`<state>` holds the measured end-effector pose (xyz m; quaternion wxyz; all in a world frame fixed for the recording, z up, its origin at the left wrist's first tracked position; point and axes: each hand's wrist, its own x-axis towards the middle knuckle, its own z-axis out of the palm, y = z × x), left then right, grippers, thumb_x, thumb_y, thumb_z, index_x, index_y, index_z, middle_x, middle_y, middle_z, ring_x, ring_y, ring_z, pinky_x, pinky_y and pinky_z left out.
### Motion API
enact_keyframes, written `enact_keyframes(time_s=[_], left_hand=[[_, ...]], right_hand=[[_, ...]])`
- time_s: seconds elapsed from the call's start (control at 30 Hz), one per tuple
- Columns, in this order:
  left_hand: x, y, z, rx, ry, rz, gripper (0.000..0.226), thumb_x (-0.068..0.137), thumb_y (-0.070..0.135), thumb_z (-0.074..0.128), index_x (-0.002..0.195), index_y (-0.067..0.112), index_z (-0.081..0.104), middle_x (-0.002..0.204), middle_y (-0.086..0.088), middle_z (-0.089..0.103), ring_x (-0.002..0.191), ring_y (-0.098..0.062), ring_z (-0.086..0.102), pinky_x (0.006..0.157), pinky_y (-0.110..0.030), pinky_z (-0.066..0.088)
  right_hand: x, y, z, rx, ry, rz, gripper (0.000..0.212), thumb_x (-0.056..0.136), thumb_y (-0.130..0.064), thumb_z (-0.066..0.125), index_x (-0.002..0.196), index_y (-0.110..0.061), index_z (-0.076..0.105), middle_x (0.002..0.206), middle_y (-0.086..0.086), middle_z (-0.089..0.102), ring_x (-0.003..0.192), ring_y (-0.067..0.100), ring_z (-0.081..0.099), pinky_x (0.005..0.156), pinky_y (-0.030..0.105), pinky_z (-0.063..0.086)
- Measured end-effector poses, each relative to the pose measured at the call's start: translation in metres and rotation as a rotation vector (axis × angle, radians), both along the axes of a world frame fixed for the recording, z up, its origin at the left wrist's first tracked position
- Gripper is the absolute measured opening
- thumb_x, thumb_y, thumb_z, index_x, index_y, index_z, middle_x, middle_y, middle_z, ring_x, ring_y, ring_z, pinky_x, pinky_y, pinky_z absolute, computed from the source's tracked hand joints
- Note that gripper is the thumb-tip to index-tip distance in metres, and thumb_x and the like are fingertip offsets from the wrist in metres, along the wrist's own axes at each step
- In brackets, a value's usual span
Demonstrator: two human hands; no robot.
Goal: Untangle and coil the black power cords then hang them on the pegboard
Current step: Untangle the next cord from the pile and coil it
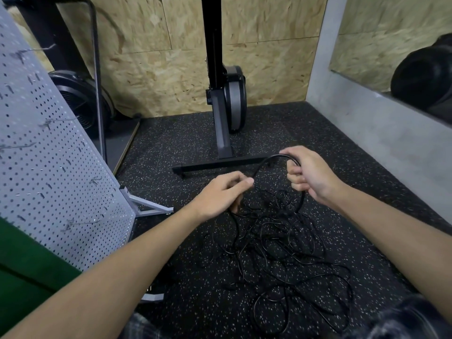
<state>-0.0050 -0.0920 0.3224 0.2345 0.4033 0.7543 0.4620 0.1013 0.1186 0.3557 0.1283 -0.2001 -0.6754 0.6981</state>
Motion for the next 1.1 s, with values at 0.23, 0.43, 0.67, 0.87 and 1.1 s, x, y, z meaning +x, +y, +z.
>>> enact_keyframes(time_s=[0.23,0.43,0.67,0.87,1.1], left_hand=[[0.005,0.016,0.007,0.205,-0.021,0.15,0.028,0.113,0.03,0.043,0.103,0.015,0.065,0.068,0.003,0.041,0.059,-0.013,0.035,0.059,-0.035,0.033],[0.01,0.02,0.004,0.266,0.034,0.128,0.018,0.108,0.027,0.058,0.107,0.022,0.075,0.072,0.006,0.062,0.064,-0.01,0.053,0.065,-0.028,0.046],[0.017,0.024,0.005,0.33,-0.094,0.16,0.009,0.095,0.008,0.074,0.094,0.0,0.073,0.076,-0.019,0.073,0.059,-0.024,0.067,0.061,-0.034,0.056],[0.021,0.019,-0.005,0.176,0.018,0.327,0.035,0.089,0.024,0.083,0.084,0.001,0.057,0.073,-0.006,0.076,0.063,-0.015,0.073,0.064,-0.023,0.056],[-0.009,-0.006,-0.036,-0.027,0.121,0.076,0.033,0.092,0.048,0.076,0.094,0.02,0.059,0.087,0.0,0.074,0.073,-0.013,0.062,0.072,-0.036,0.052]], right_hand=[[0.0,-0.016,-0.003,0.099,-0.012,0.026,0.029,0.114,-0.022,0.036,0.113,-0.009,0.062,0.075,0.004,0.057,0.06,0.013,0.05,0.057,0.031,0.048],[0.004,-0.028,-0.008,0.013,-0.11,0.139,0.038,0.108,-0.056,0.038,0.139,-0.036,0.05,0.089,0.012,0.062,0.058,0.012,0.046,0.055,0.031,0.044],[-0.018,-0.054,-0.024,0.052,-0.065,0.182,0.043,0.101,-0.043,0.065,0.119,-0.005,0.058,0.084,0.003,0.064,0.064,0.014,0.057,0.048,0.025,0.036],[-0.04,-0.061,-0.028,0.112,-0.097,0.033,0.034,0.11,-0.04,0.048,0.098,-0.013,0.066,0.085,-0.002,0.073,0.072,0.012,0.063,0.069,0.032,0.05],[-0.031,-0.052,-0.011,-0.045,-0.011,0.097,0.038,0.114,-0.038,0.033,0.11,-0.012,0.06,0.061,-0.001,0.047,0.071,0.022,0.067,0.081,0.047,0.058]])
